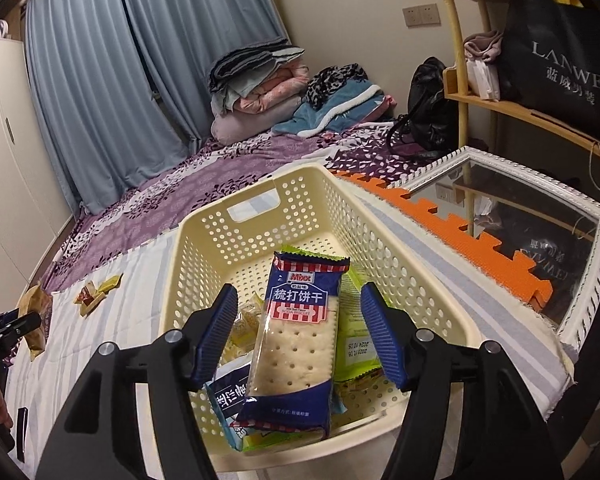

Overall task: Organize snacks
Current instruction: 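Lower the cracker pack into the basket and open the right tool while the left tool releases the bread bag, then move both open tools back to the last two snacks on the bed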

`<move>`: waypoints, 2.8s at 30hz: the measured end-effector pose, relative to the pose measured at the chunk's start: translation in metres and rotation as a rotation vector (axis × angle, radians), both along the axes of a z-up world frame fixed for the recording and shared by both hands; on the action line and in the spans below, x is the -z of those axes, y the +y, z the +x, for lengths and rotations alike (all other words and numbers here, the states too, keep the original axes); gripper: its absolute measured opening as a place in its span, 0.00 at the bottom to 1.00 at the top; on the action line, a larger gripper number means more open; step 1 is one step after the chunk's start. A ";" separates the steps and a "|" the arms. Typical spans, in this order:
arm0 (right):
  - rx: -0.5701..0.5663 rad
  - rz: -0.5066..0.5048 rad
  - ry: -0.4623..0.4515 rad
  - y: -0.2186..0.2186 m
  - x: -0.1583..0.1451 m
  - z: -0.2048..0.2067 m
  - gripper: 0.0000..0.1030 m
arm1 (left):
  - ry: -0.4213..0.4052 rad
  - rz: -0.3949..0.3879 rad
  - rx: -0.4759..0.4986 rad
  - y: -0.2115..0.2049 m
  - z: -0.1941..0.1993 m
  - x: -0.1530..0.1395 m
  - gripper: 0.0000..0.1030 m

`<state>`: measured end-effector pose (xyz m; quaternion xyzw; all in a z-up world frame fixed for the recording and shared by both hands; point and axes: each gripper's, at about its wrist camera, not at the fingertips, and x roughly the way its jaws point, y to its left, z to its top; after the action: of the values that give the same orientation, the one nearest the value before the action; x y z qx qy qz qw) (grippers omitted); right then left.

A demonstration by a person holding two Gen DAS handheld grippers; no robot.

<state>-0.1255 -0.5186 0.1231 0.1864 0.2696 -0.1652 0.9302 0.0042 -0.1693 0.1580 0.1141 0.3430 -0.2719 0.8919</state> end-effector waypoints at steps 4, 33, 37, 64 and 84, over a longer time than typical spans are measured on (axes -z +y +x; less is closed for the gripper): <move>0.015 -0.021 -0.016 0.002 -0.004 -0.011 0.63 | -0.013 0.000 0.056 -0.024 -0.005 -0.006 0.46; 0.085 -0.042 -0.054 -0.008 -0.004 -0.065 0.67 | 0.048 -0.049 0.406 -0.211 -0.044 -0.001 0.68; 0.087 -0.034 -0.055 -0.010 -0.003 -0.065 0.67 | 0.016 -0.057 0.379 -0.207 -0.044 -0.005 0.97; 0.042 -0.047 -0.066 0.013 -0.014 -0.048 0.90 | 0.006 -0.007 0.247 -0.164 -0.022 -0.007 0.97; -0.049 -0.076 -0.050 0.048 -0.027 -0.026 0.91 | 0.014 -0.030 0.182 -0.116 -0.006 -0.007 0.97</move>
<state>-0.1515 -0.4710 0.1501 0.1482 0.2441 -0.1480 0.9468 -0.0021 -0.2853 0.1655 0.1293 0.3332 -0.3577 0.8628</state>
